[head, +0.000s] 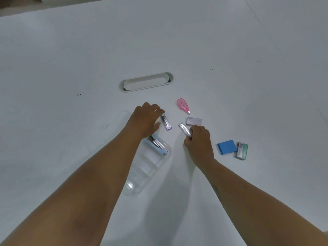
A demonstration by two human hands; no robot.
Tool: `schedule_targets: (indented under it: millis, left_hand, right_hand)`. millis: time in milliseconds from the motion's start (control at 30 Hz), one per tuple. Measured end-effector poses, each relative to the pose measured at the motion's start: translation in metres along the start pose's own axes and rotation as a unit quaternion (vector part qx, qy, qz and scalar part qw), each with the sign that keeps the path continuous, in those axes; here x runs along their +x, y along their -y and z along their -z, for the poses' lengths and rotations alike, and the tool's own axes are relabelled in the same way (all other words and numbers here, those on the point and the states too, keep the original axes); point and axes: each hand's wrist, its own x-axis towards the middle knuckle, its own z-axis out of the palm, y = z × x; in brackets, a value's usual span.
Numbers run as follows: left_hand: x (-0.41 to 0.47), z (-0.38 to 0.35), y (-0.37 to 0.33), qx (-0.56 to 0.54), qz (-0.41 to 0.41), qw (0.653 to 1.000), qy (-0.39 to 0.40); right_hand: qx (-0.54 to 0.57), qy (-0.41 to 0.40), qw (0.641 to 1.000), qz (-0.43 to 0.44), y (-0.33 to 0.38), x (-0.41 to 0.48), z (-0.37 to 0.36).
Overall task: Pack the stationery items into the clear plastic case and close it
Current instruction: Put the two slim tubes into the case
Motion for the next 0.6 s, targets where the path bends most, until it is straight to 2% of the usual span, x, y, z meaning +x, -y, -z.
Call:
schedule_targets:
  millis: [100, 233, 433, 600]
  left_hand:
    - [0.023, 0.003, 0.003, 0.042, -0.033, 0.997, 0.052]
    - [0.038, 0.004, 0.006, 0.027, -0.071, 0.996, 0.048]
    - [0.049, 0.015, 0.004, -0.017, -0.06, 0.992, 0.11]
    - [0.043, 0.015, 0.0, -0.022, -0.055, 0.992, 0.113]
  right_hand:
    - [0.024, -0.001, 1.0, -0.001, -0.008, 0.001, 0.001]
    - [0.038, -0.004, 0.999, 0.001, -0.012, 0.0, 0.0]
    - [0.052, -0.007, 0.999, -0.004, -0.016, 0.0, 0.001]
    - [0.046, 0.009, 0.999, -0.002, -0.015, 0.0, 0.006]
